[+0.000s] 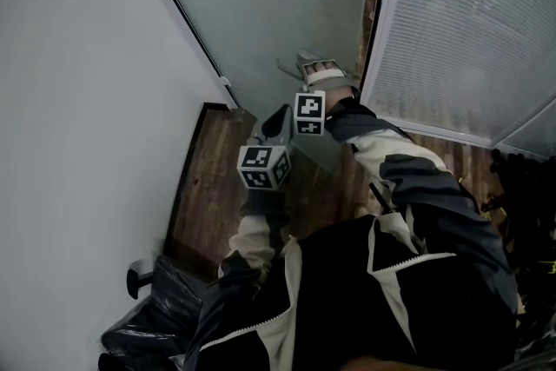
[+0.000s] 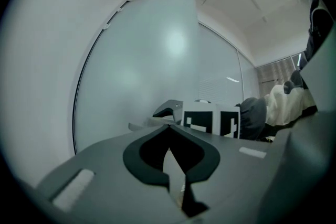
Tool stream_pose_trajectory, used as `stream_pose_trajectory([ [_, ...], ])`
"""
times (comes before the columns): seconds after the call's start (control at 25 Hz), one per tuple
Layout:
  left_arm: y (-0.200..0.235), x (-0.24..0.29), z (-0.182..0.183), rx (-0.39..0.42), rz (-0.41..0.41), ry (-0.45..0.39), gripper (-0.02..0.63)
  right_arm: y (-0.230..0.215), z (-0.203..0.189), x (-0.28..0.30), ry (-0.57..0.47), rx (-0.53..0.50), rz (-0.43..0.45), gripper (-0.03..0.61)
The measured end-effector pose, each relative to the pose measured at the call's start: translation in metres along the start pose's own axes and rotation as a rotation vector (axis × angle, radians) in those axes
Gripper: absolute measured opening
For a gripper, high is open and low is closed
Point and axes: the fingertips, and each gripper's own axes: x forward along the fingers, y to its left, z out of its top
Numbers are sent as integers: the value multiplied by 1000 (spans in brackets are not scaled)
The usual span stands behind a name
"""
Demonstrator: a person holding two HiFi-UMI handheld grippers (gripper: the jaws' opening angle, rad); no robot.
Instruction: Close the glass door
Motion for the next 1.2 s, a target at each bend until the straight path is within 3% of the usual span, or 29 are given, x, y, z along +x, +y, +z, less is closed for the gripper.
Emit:
stream_pose_trajectory([
  [0.08,-2,-2,-5,6,-7,15,2,-1,-1,7,31,-40,-18,310],
  [0.16,0,-7,-8,9,-3,25,3,0,-4,12,66,-75,-16,165],
  [0.2,2,-9,-8,7,0,24,3,2,-6,14,78,-90,-9,124],
  [0.44,9,-12,-5,-7,11,11,3,1,-12,20,91,-149,-27,118],
  [0.8,11,-8,-11,-5,16,25,3,-9,-37,38,115,-130,-27,124],
  [1.2,6,47,-13,-2,16,36,3,-31,-92,79,130,-139,-36,129],
])
